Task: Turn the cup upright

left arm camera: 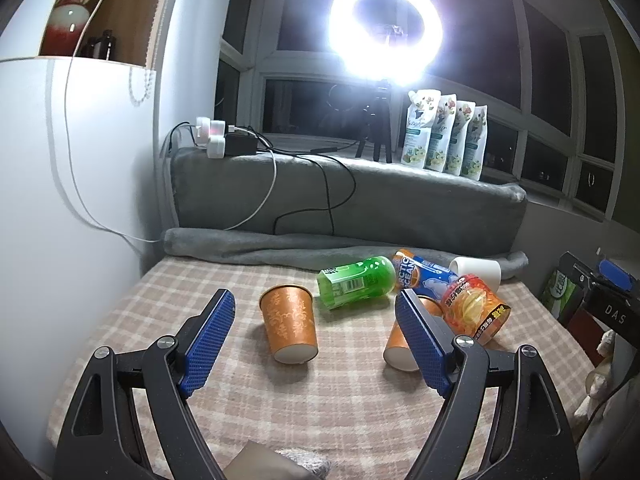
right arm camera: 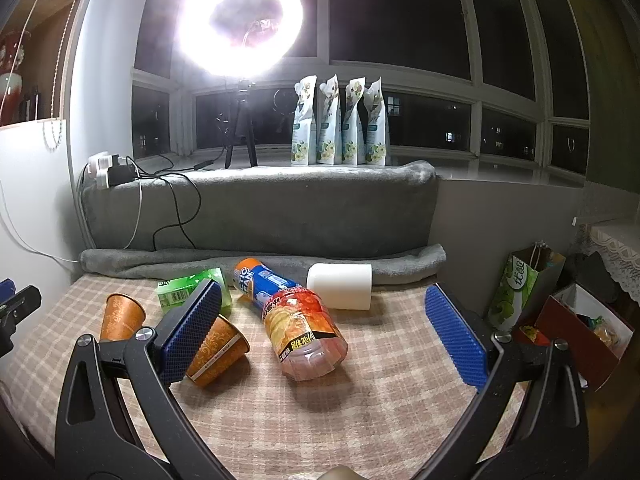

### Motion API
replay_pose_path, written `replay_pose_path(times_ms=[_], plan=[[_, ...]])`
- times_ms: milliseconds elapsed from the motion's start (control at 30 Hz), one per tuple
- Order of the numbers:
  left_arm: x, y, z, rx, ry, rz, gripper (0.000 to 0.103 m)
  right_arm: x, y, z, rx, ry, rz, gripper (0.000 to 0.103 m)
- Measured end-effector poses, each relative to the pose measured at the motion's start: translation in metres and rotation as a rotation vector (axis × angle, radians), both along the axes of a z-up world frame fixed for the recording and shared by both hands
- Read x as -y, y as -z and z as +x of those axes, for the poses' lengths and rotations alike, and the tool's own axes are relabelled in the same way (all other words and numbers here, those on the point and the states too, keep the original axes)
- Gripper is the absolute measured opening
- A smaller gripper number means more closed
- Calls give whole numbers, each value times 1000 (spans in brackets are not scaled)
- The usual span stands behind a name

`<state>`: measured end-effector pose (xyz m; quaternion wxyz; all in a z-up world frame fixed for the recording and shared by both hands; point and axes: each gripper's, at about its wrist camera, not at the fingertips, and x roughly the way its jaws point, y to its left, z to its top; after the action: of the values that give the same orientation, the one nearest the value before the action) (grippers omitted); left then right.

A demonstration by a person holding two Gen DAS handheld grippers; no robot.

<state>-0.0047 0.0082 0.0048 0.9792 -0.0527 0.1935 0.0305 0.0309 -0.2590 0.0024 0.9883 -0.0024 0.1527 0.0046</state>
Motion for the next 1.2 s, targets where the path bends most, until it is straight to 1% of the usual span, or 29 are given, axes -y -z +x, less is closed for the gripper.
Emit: replay_pose_path(times_ms=[467, 667, 1200], plan=[[0, 0, -3, -5, -1, 0, 83, 1, 0, -1, 0, 2, 5, 103], [-2, 1, -4, -10, -13, -1, 82, -3, -1, 2, -5, -14, 4, 103], [-1, 0, 11, -30, -13, 4, 82, -3, 2, 15, -15, -22, 10, 103]])
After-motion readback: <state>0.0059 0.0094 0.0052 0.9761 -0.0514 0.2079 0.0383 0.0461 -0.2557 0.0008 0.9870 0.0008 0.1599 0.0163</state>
